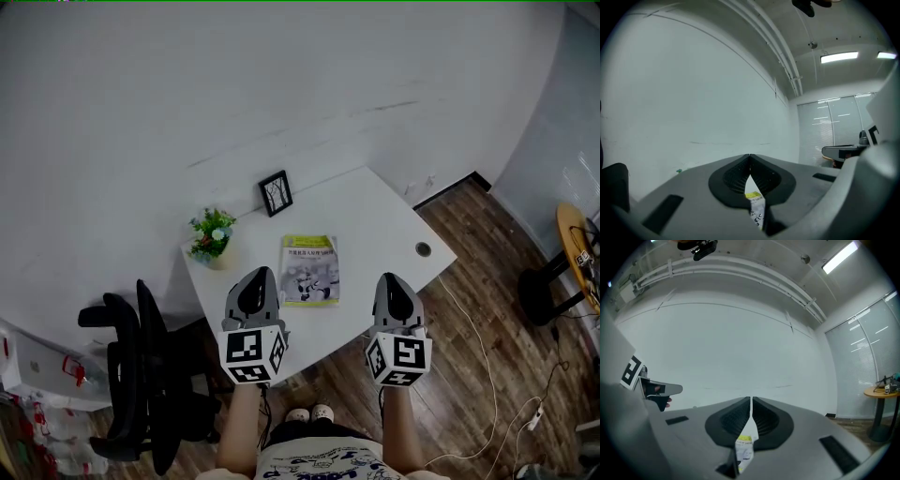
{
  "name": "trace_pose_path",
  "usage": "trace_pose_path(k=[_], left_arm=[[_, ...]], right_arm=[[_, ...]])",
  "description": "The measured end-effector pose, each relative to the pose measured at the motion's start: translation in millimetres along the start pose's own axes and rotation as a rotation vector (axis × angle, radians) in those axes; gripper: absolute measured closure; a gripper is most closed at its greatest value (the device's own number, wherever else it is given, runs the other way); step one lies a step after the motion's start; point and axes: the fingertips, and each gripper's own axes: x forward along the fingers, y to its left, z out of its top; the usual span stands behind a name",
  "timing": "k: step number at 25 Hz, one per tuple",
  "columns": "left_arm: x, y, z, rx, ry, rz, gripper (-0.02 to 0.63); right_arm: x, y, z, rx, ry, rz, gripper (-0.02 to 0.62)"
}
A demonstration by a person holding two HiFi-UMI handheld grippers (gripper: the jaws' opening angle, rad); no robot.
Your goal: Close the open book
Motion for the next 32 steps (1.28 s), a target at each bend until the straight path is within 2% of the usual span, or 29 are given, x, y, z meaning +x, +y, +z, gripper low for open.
trace_pose_path(k=[32], left_arm=[[-27.6,-1.6,8.2,0.021,-0.006,0.016,0.583]], right_arm=[[-22.2,7.6,3.6,-0.013,0.002,-0.003,0.560]])
